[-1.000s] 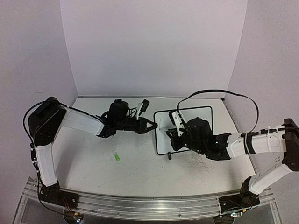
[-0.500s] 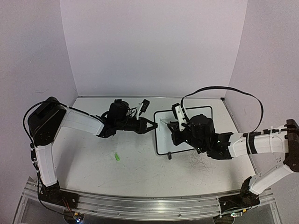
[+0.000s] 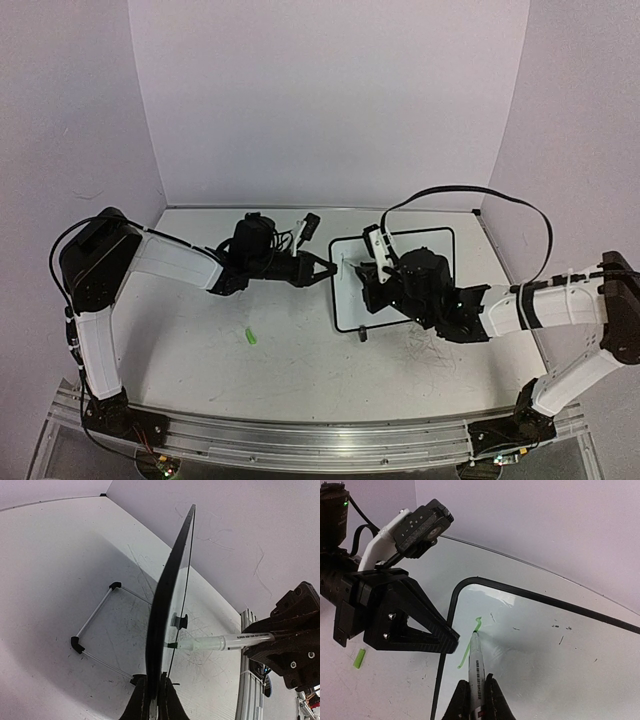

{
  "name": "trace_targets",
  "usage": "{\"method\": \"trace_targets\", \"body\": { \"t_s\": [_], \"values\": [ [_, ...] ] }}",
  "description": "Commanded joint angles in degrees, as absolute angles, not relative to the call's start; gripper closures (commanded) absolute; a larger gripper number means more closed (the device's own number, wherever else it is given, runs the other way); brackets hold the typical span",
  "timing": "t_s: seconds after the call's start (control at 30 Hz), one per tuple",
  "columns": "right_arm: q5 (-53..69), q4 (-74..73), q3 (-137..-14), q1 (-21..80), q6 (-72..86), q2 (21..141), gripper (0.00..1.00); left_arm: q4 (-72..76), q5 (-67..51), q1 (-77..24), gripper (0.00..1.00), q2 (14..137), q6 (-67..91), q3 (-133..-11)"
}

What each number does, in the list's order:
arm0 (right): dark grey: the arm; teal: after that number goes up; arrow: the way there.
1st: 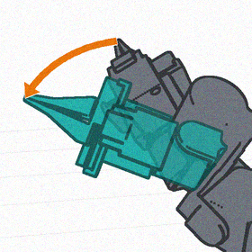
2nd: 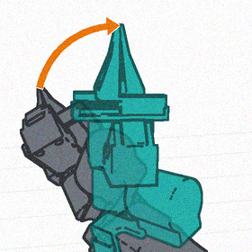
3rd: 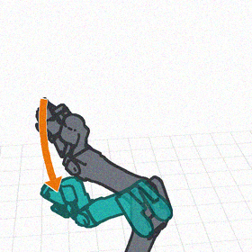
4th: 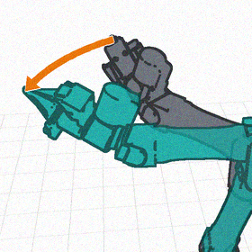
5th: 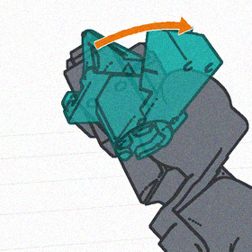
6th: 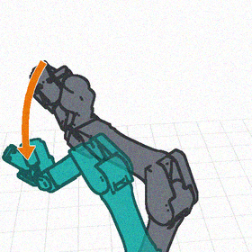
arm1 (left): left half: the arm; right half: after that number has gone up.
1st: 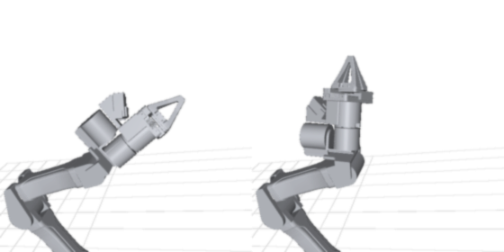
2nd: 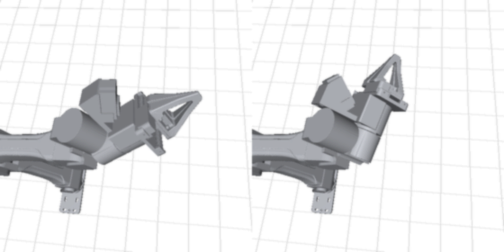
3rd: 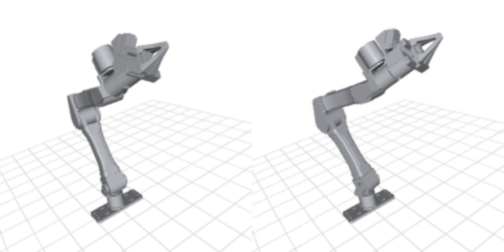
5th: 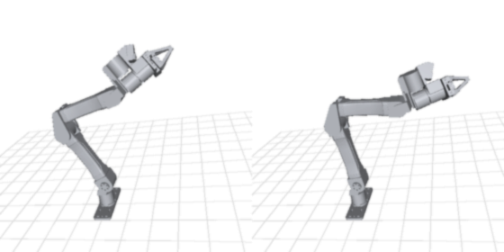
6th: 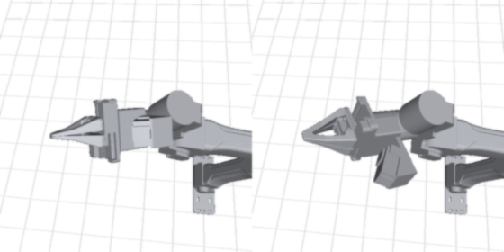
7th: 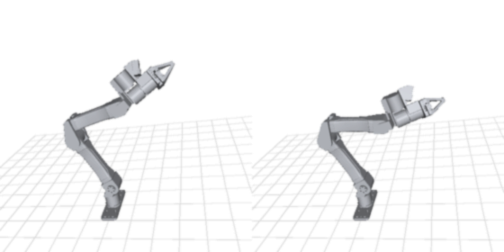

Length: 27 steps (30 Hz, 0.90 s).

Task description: Write a sentence on the whiteboard

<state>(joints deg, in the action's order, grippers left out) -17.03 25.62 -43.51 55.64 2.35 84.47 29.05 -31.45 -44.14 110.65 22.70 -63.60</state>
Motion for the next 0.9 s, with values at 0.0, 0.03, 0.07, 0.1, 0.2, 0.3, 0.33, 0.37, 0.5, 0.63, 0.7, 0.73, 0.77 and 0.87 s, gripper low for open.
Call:
{"method": "trace_targets", "body": {
  "t_s": [0.0,0.03,0.07,0.1,0.2,0.3,0.33,0.37,0.5,0.63,0.7,0.73,0.77,0.87],
  "values": [
    [-20.0,28.0,-46.3,55.5,2.0,85.7,1.0,28.5,-31.0,-44.1,1.0,109.0,22.1,-62.6],
    [-20.7,27.9,-46.4,55.5,2.2,85.9,1.0,28.5,-31.0,-44.1,1.0,109.0,22.1,-62.6],
    [-21.3,27.8,-46.4,55.5,2.4,85.9,1.0,28.5,-31.0,-44.1,1.0,108.9,22.1,-62.6],
    [-22.0,27.7,-46.3,55.5,2.6,85.9,1.0,28.5,-31.0,-44.1,1.0,108.9,22.1,-62.7],
    [-23.9,27.5,-46.0,55.5,3.2,85.6,1.0,28.5,-31.0,-44.1,1.0,109.0,22.0,-62.6],
    [-25.7,26.6,-46.0,55.5,3.7,85.3,1.0,28.5,-31.0,-44.1,1.0,109.1,21.9,-62.6],
    [-26.1,26.2,-46.0,55.5,4.1,85.2,1.0,28.5,-31.0,-44.1,1.0,109.0,21.9,-62.6],
    [-26.4,25.6,-45.9,55.5,4.4,84.9,1.0,28.5,-30.9,-44.1,1.0,109.0,21.9,-62.6],
    [-26.3,23.9,-45.3,55.5,5.6,84.1,1.0,28.5,-30.9,-44.1,1.0,108.9,21.9,-62.5],
    [-25.6,22.6,-44.3,55.5,7.0,83.2,1.0,28.5,-30.8,-44.1,1.0,108.9,21.8,-62.6],
    [-25.6,22.2,-43.7,55.5,7.5,82.7,1.0,28.5,-30.7,-44.1,1.0,108.9,21.8,-62.6],
    [-25.4,22.1,-43.5,55.6,7.7,82.5,1.0,28.5,-30.7,-44.1,1.0,108.9,21.8,-62.6],
    [-25.3,22.0,-43.3,55.6,7.9,82.3,1.0,28.5,-30.7,-44.1,1.0,109.0,21.8,-62.6],
    [-24.4,21.9,-42.7,55.6,8.5,82.2,1.0,28.5,-30.7,-44.1,1.0,108.9,21.9,-62.7]
  ]
}}
